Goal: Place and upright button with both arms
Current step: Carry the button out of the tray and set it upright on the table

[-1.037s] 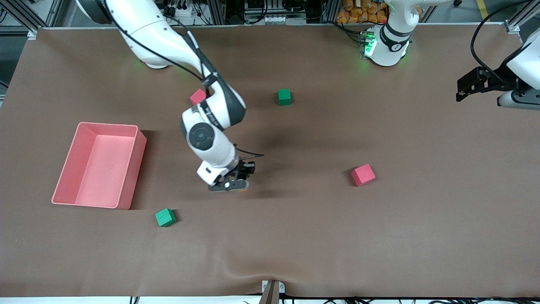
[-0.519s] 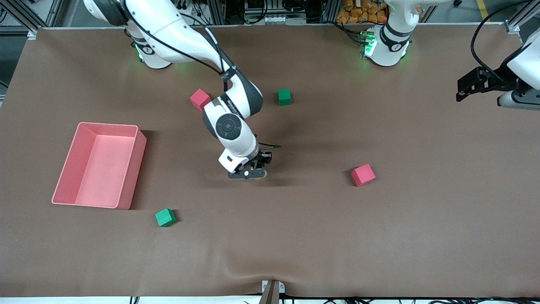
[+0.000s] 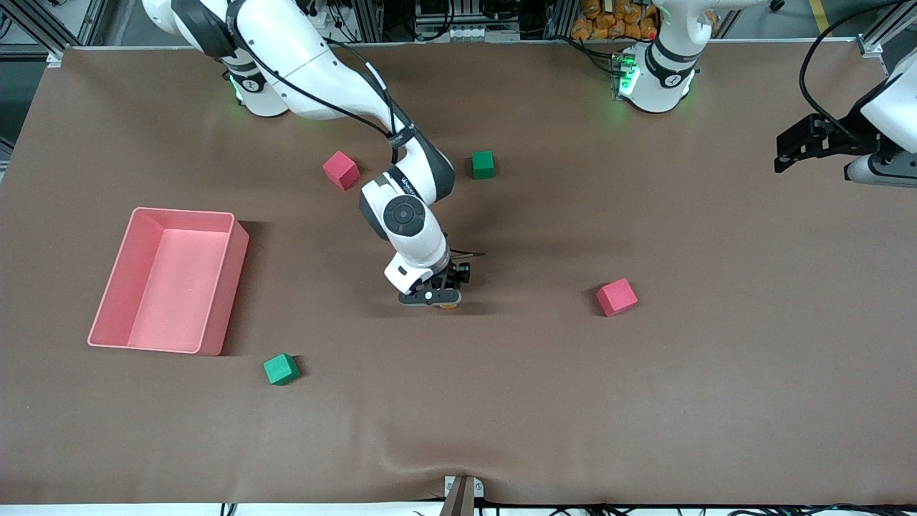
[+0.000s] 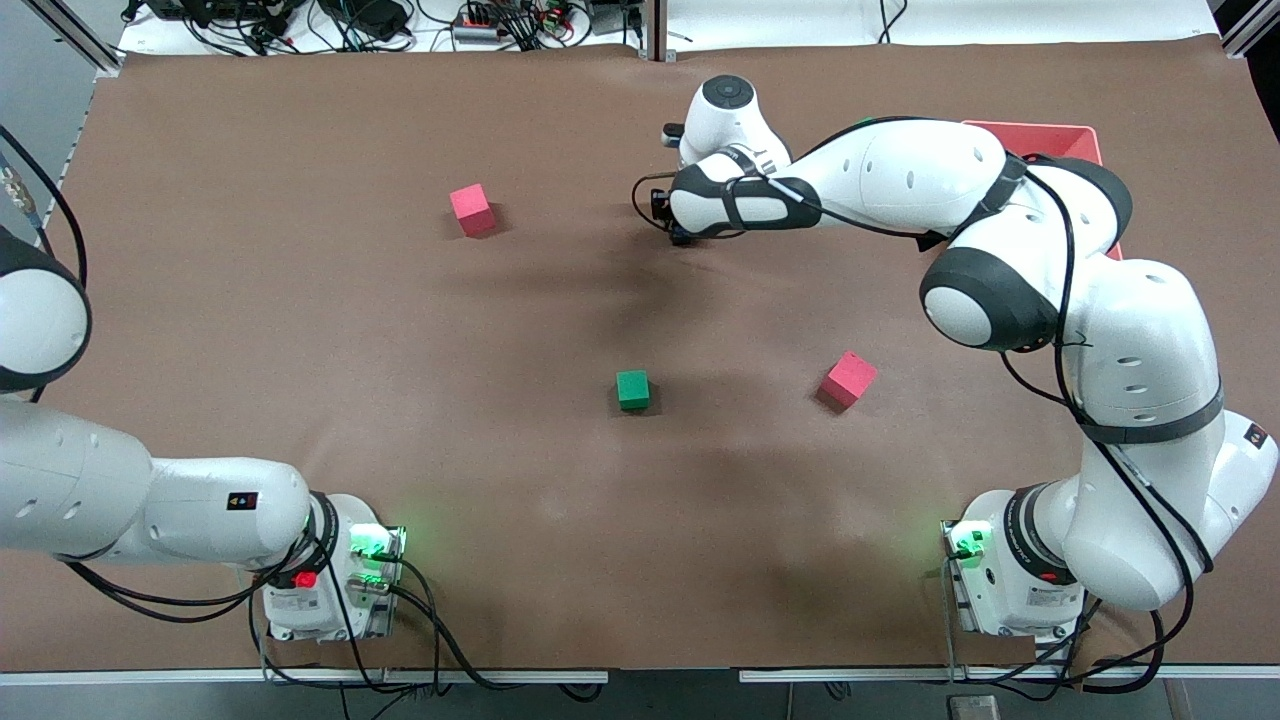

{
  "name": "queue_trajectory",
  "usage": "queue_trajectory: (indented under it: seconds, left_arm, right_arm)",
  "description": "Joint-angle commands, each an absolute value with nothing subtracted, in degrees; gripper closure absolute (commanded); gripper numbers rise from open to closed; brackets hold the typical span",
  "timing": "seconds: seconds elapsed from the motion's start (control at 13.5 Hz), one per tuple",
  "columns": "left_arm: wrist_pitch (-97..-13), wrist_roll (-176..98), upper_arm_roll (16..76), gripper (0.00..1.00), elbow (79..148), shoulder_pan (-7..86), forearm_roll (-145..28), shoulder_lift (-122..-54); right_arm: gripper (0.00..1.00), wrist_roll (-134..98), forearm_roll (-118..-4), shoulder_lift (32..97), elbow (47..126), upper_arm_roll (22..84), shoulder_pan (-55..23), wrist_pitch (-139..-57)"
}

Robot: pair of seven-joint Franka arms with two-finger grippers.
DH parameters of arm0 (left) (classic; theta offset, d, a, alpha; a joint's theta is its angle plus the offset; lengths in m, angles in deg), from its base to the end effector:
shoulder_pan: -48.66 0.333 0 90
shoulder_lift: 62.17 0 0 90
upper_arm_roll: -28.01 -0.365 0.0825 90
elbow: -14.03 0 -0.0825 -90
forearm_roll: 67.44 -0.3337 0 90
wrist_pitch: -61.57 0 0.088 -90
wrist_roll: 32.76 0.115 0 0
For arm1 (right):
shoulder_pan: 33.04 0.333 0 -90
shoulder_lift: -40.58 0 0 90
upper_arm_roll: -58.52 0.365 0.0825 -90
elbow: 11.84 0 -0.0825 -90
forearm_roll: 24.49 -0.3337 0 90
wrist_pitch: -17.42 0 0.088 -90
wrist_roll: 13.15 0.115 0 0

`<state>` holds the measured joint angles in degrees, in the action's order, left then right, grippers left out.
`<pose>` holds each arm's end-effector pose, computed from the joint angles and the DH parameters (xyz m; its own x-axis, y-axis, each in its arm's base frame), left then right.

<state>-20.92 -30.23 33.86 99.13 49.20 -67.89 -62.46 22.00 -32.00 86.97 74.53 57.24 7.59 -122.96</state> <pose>0.4904 -0.0444 0.6873 0.9895 -0.1353 -0.0508 -0.1357 -0.9907 -0.0051 0.5575 0.4630 0.2568 0.9980 -0.0183 0.0599 -0.0098 -0.9901 -0.1399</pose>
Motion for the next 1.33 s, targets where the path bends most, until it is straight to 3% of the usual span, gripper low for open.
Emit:
queue_trajectory:
  seconds: [0.0, 0.44, 0.74, 1.04, 1.26]
  left_arm:
    - [-20.1, -29.3, 34.0, 0.00, 98.7, 49.4, -67.2, -63.1]
    - [-20.2, -32.4, 34.2, 0.00, 98.2, 47.3, -62.8, -68.1]
    - [-20.9, -44.3, 35.0, 0.00, 97.1, 40.8, -63.2, -72.8]
    - [-21.5, -48.8, 34.8, 0.00, 88.4, 35.3, -63.3, -83.2]
    - [-23.2, -53.2, 34.3, 0.00, 86.0, 31.4, -63.3, -87.5]
  right_arm:
    - [0.00, 22.8, -30.6, 82.8, 74.6, 55.6, 6.4, -120.8]
    - [0.00, 12.8, -29.7, 69.4, 74.9, 46.9, 5.5, -102.8]
    - [0.00, 8.8, -29.2, 61.8, 75.6, 43.6, 3.3, -89.7]
    - [0.00, 4.5, -25.8, 50.5, 87.4, 40.2, 2.6, -87.7]
    - [0.00, 2.9, -24.9, 42.4, 94.1, 39.4, -2.2, -87.3]
